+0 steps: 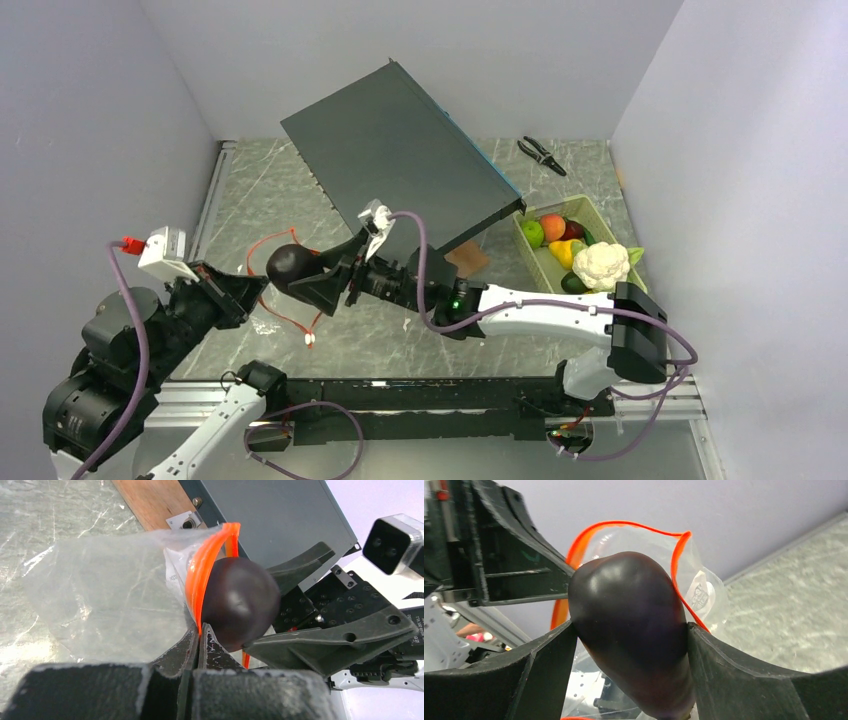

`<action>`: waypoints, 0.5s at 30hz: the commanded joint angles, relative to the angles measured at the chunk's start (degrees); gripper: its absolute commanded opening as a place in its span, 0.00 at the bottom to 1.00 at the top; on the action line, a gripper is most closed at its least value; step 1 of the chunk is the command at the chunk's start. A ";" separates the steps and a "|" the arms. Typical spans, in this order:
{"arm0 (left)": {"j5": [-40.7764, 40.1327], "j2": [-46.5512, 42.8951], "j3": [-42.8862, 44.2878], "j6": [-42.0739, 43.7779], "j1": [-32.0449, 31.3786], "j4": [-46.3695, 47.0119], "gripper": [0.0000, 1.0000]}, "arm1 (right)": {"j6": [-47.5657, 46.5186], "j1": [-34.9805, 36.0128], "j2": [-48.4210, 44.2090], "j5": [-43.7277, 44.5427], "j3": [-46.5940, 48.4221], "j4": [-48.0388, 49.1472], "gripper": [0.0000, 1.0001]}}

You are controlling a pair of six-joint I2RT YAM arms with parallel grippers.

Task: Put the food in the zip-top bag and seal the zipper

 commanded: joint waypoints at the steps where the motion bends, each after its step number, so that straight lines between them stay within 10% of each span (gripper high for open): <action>1: -1.76 -1.70 -0.95 1.39 0.11 3.39 0.00 | 1.30 1.70 -0.87 9.67 7.79 -15.51 0.17; 8: -2.29 -2.77 -4.08 2.10 0.11 4.65 0.00 | 8.36 2.01 3.39 13.39 20.26 -35.54 0.63; 15: -4.11 -3.76 -6.34 1.93 0.14 4.93 0.00 | 11.15 2.14 7.41 15.77 30.11 -49.49 0.84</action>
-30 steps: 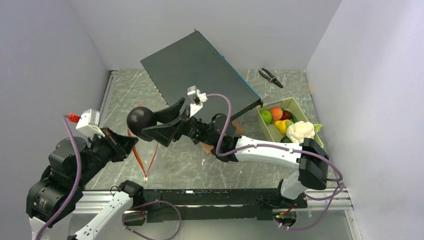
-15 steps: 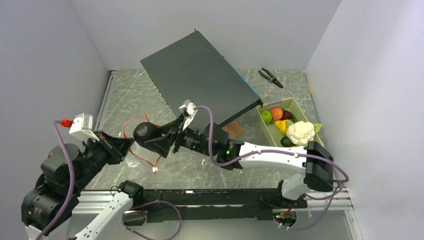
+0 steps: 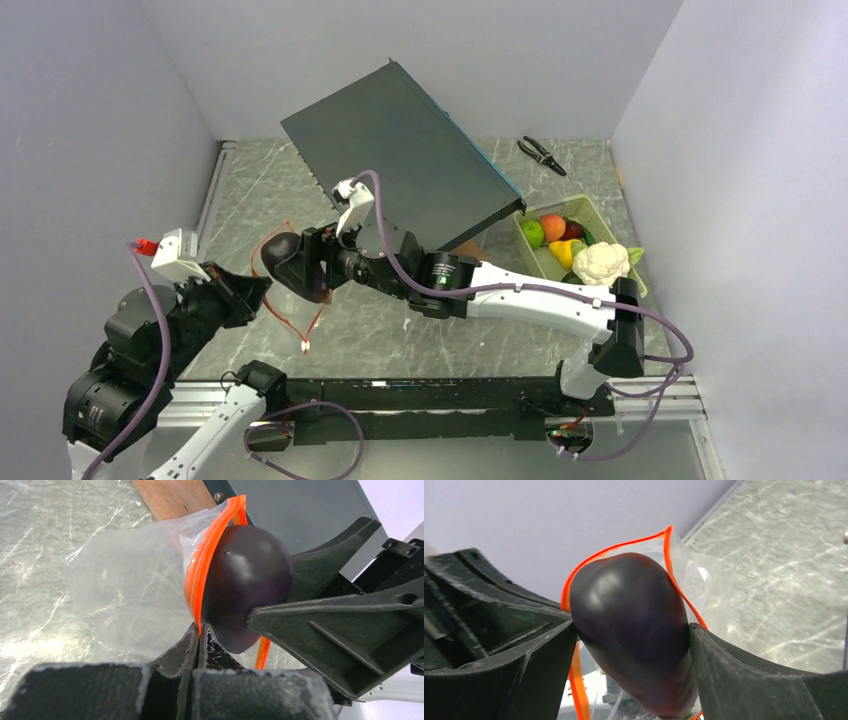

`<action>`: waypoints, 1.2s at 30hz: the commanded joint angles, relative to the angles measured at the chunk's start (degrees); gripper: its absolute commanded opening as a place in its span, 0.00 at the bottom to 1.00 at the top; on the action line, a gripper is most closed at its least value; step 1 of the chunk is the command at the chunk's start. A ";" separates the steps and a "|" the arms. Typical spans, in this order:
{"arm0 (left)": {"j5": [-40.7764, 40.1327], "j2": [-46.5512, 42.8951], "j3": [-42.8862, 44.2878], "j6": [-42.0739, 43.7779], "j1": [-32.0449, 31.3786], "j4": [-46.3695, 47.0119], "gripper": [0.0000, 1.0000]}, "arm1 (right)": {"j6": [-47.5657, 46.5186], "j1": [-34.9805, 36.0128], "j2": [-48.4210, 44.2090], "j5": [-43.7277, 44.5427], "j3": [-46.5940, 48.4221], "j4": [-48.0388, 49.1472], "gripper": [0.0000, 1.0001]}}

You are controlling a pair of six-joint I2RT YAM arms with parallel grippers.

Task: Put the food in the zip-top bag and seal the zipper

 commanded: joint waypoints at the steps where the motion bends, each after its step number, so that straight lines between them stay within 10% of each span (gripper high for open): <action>1: -1.84 -1.28 -0.12 0.71 0.11 2.63 0.00 | 2.51 0.17 2.19 3.53 5.67 -11.26 0.86; 20: -9.74 -1.13 -2.37 3.57 0.11 2.86 0.00 | -7.71 2.36 -5.58 8.33 10.82 -19.74 0.98; 32: -23.30 2.76 -9.79 12.99 0.15 8.47 0.00 | -12.41 -3.54 -38.59 51.41 -5.27 -37.10 0.95; 36: -23.24 0.02 -17.69 13.24 0.11 12.46 0.00 | -12.79 -13.87 -48.21 51.41 -16.74 -34.01 0.89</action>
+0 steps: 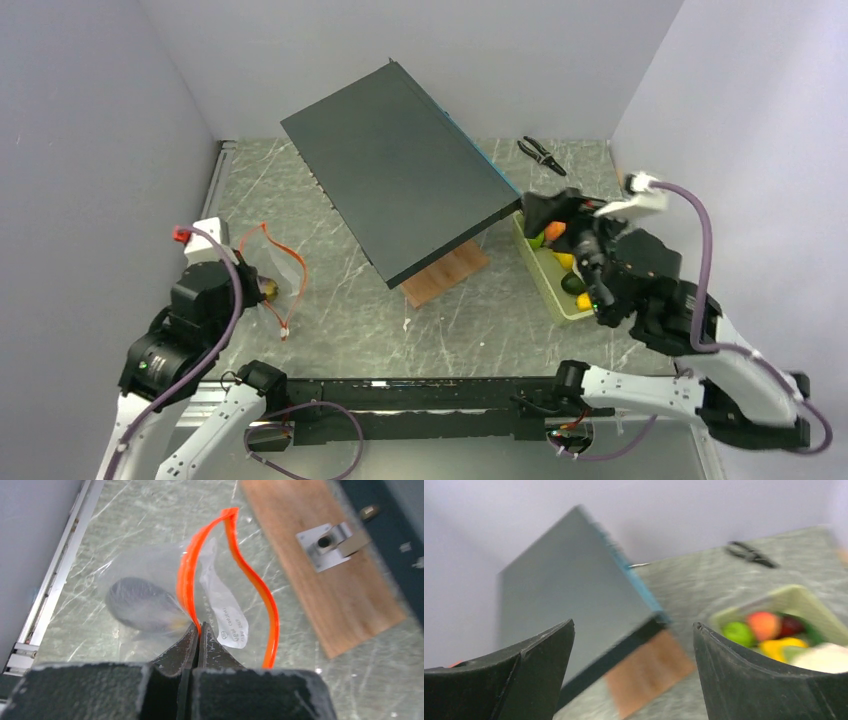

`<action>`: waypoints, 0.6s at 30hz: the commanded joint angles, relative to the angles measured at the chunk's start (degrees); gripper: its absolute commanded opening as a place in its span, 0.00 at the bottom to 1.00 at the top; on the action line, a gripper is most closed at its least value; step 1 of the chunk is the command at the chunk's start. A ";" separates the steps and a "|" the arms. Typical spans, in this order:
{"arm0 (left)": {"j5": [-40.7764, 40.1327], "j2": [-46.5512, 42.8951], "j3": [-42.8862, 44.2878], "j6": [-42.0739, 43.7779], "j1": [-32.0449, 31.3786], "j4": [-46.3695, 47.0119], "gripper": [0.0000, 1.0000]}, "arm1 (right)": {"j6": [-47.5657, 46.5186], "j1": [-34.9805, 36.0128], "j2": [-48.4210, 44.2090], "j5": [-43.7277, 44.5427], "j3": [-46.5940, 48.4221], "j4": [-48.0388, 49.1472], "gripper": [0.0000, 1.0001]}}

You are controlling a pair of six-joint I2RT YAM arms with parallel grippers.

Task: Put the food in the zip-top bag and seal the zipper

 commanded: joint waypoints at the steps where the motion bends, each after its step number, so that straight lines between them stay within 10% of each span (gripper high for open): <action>1: -2.38 -2.74 -7.47 2.49 0.08 7.05 0.00 | -0.29 -9.65 -6.21 7.75 -9.94 -3.24 0.88; 18: 2.98 -3.86 -17.28 9.34 0.09 14.78 0.00 | 7.67 -57.15 -1.33 -31.54 -24.74 -1.18 0.88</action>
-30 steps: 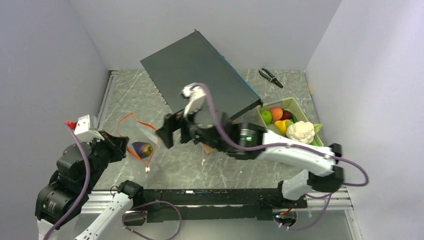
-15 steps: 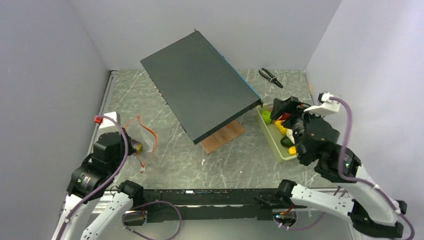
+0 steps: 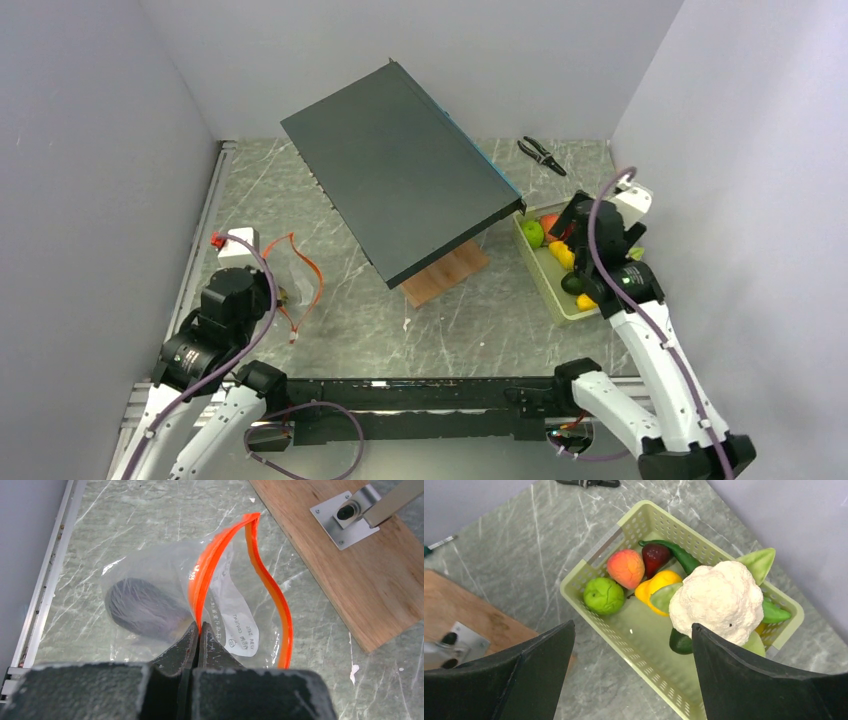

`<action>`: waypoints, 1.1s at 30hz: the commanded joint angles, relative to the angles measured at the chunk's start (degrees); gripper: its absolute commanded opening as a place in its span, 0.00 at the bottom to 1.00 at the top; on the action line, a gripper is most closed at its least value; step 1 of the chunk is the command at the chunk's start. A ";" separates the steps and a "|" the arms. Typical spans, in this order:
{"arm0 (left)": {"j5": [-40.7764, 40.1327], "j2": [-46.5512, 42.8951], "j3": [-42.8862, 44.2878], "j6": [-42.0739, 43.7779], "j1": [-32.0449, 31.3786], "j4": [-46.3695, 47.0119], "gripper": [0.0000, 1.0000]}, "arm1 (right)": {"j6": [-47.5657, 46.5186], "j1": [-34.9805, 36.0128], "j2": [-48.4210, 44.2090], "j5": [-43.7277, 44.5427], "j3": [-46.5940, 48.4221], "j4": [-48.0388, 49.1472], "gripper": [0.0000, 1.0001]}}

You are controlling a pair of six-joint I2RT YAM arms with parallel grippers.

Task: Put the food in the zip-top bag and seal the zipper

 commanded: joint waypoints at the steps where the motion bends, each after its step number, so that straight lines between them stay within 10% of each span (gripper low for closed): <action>1: 1.99 0.76 -0.29 1.87 0.08 3.36 0.00 | 1.43 -10.06 -0.93 -17.29 -1.80 4.86 0.87; 14: 2.63 -0.55 -0.72 1.33 0.08 3.15 0.00 | 10.20 -30.37 19.01 -59.41 -11.17 24.35 0.66; 33: 0.68 -1.07 -0.23 0.69 0.08 2.14 0.00 | 17.63 -24.96 31.72 -42.66 -9.28 28.89 0.91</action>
